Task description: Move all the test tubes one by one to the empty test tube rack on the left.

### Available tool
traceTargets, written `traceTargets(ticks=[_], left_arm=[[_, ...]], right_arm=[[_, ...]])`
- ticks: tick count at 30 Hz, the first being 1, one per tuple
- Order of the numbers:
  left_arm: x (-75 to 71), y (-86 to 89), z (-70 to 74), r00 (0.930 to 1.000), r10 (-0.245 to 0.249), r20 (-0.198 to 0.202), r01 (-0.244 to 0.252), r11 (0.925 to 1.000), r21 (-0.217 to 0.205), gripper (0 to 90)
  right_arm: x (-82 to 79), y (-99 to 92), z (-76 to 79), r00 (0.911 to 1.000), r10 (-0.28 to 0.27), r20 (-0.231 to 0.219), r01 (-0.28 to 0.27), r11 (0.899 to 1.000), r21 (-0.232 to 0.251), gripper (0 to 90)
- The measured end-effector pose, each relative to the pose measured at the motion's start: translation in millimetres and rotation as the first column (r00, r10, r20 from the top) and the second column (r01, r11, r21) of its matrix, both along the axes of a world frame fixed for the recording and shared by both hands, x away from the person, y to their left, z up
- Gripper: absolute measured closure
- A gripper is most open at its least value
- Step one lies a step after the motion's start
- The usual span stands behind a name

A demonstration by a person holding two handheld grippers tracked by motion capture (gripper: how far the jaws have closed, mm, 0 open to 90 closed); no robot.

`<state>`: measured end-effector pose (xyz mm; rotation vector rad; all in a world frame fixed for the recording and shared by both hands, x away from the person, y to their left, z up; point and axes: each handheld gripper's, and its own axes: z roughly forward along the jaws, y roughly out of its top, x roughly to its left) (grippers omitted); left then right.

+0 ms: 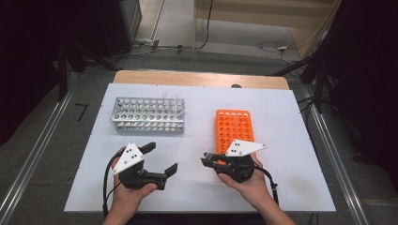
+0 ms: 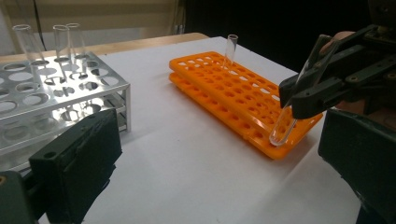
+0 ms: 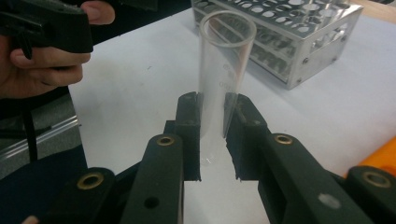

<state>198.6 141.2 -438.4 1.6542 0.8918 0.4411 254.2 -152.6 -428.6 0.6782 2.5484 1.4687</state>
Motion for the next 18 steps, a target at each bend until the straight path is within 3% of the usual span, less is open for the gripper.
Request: traceTargets(ticks=[18], left_arm=[[-3.7,-16.8,3.8,0.9976,-0.07,0.002,0.07,0.9975,-0.012,0.6]], right_arm=[[-13.4,24.2,-10.4,0.9969,0.078,-0.013,-0.078,0.997,-0.03,73.4]])
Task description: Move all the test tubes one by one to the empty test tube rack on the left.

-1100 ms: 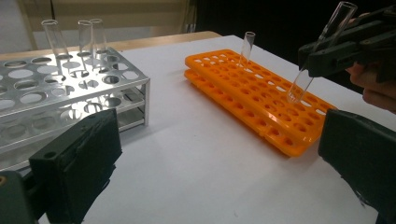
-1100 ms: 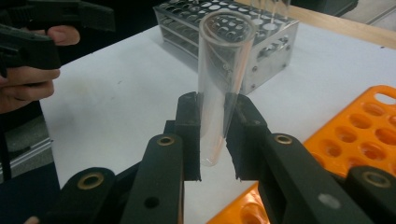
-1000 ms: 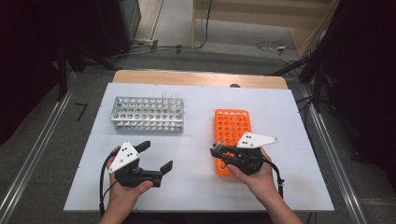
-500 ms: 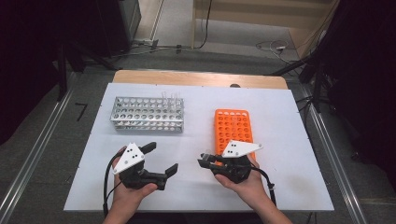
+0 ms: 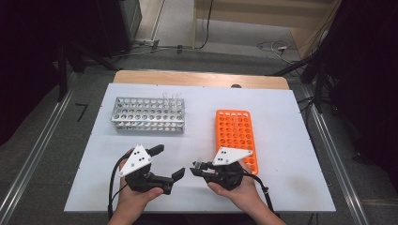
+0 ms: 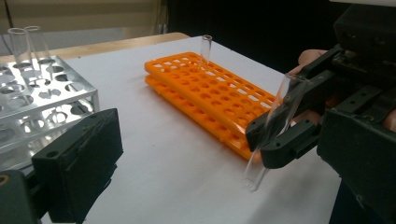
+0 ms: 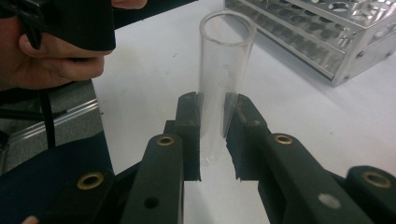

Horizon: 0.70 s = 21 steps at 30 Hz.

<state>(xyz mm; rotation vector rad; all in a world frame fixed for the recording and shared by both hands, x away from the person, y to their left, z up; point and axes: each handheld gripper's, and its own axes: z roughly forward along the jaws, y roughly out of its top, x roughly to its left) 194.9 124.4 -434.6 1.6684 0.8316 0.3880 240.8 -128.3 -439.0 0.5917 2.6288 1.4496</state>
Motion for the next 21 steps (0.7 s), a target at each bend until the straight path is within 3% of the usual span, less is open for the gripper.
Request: traceTargets(ticks=[7,15,21], left_arm=[[-1.2,-10.4,1.4,0.9986,-0.053,0.003,0.053,0.9985,-0.013,9.6],[-3.1,-22.8,0.1,0.994,-0.109,0.002,0.109,0.994,0.003,35.1],[-3.9,-27.0,-0.9,0.9923,-0.124,0.003,0.124,0.992,0.024,51.9]], right_arm=[[-4.0,6.7,-2.3,0.9998,0.02,-0.004,-0.02,1.0,-0.011,73.4],[-9.1,13.2,-3.3,0.999,0.044,-0.006,-0.044,0.999,-0.017,73.4],[-10.9,15.1,-2.9,0.9983,0.056,-0.012,-0.057,0.998,-0.019,73.4]])
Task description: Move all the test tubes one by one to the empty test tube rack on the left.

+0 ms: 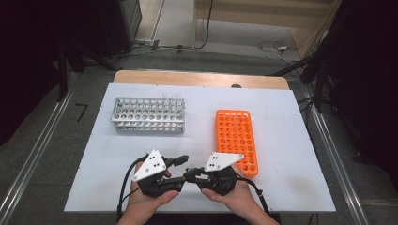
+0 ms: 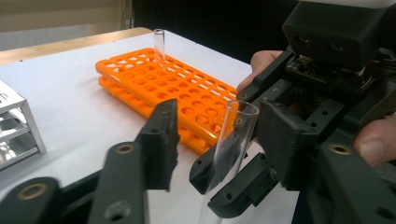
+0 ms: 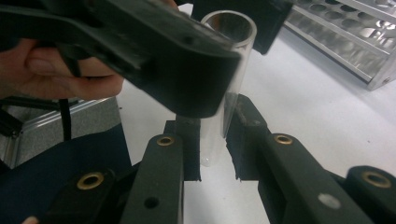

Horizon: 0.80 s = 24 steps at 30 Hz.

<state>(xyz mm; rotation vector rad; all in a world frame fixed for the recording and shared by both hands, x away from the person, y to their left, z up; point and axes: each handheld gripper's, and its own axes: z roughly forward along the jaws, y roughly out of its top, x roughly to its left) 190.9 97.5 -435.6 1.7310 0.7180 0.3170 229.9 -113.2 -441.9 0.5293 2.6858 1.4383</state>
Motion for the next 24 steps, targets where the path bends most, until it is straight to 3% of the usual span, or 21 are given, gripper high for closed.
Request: traceTargets(ticks=[8,15,24], left_arm=[[-0.6,-4.0,-1.1,0.9996,-0.028,0.002,0.028,0.9995,0.014,65.5],[-1.8,-6.1,-1.6,0.9995,-0.024,0.02,0.023,0.9987,0.045,70.3],[-1.9,-5.4,-1.1,0.9995,-0.017,0.028,0.016,0.9993,0.035,75.2]], right_arm=[[-1.7,2.7,0.0,0.9998,0.016,-0.009,-0.016,1.0,-0.003,73.4],[-1.3,2.6,0.0,0.9997,0.016,-0.018,-0.016,1.0,-0.004,73.4],[-0.2,1.5,0.8,0.9997,0.01,-0.023,-0.01,1.0,0.002,73.4]])
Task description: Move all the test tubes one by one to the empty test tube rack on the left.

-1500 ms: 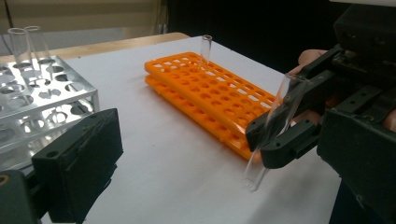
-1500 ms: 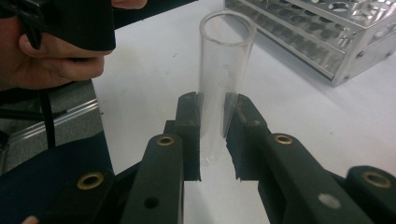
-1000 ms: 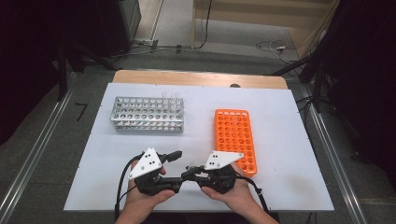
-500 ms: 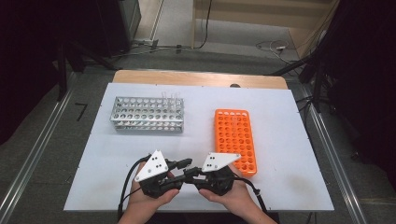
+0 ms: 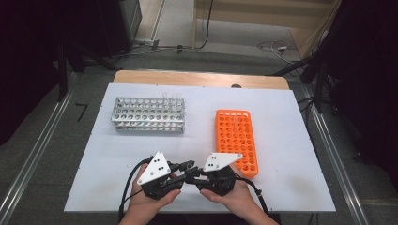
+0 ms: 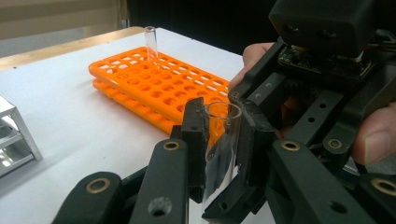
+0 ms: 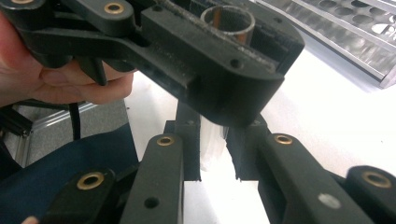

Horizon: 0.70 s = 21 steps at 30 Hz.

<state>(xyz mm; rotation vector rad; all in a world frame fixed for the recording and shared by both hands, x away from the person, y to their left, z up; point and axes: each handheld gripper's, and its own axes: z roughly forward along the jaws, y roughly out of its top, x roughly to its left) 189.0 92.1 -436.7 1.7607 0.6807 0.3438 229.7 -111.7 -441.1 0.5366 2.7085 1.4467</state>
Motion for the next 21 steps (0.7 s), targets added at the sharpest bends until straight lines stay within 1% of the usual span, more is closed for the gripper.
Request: traceTargets(ticks=[3,6,9,12,13,17,18,20,21], left_arm=[[0.8,0.4,0.0,1.0,-0.003,-0.006,0.003,0.9999,-0.013,75.4],[1.2,0.9,0.5,1.0,-0.005,-0.004,0.004,0.9999,-0.015,75.6],[1.7,1.1,0.9,1.0,-0.005,-0.005,0.005,0.9997,-0.025,75.6],[2.2,2.8,2.1,1.0,-0.002,-0.001,0.002,0.9997,-0.024,75.7],[2.5,3.5,2.6,1.0,-0.001,-0.003,0.0,0.9995,-0.03,75.6],[4.0,8.1,5.6,0.9999,0.014,0.004,-0.014,0.9993,-0.035,75.7],[4.2,9.0,6.3,0.9998,0.018,0.002,-0.018,0.999,-0.04,75.7],[5.3,11.1,7.6,0.9998,0.021,0.006,-0.021,0.9991,-0.036,75.7],[5.7,11.8,8.0,0.9997,0.025,0.006,-0.025,0.9989,-0.041,75.7]], right_arm=[[-0.1,-0.7,0.3,1.0,-0.002,0.0,0.002,1.0,0.002,73.4],[0.4,-1.7,0.9,1.0,0.0,0.001,0.0,1.0,0.006,73.2],[0.8,-2.6,1.6,1.0,-0.001,0.002,0.001,1.0,0.008,73.0],[1.5,-3.3,1.6,1.0,-0.002,-0.001,0.002,1.0,0.011,71.9],[2.1,-3.6,1.5,1.0,-0.002,0.0,0.002,1.0,0.013,71.2],[4.1,-6.9,1.7,1.0,-0.007,-0.001,0.007,1.0,0.016,64.7],[4.7,-8.3,1.8,1.0,-0.009,0.002,0.009,1.0,0.02,61.3],[5.7,-11.6,2.8,0.9998,-0.019,0.011,0.019,1.0,0.023,51.7],[6.5,-13.6,3.4,0.9996,-0.027,0.012,0.027,0.999,0.026,49.0]])
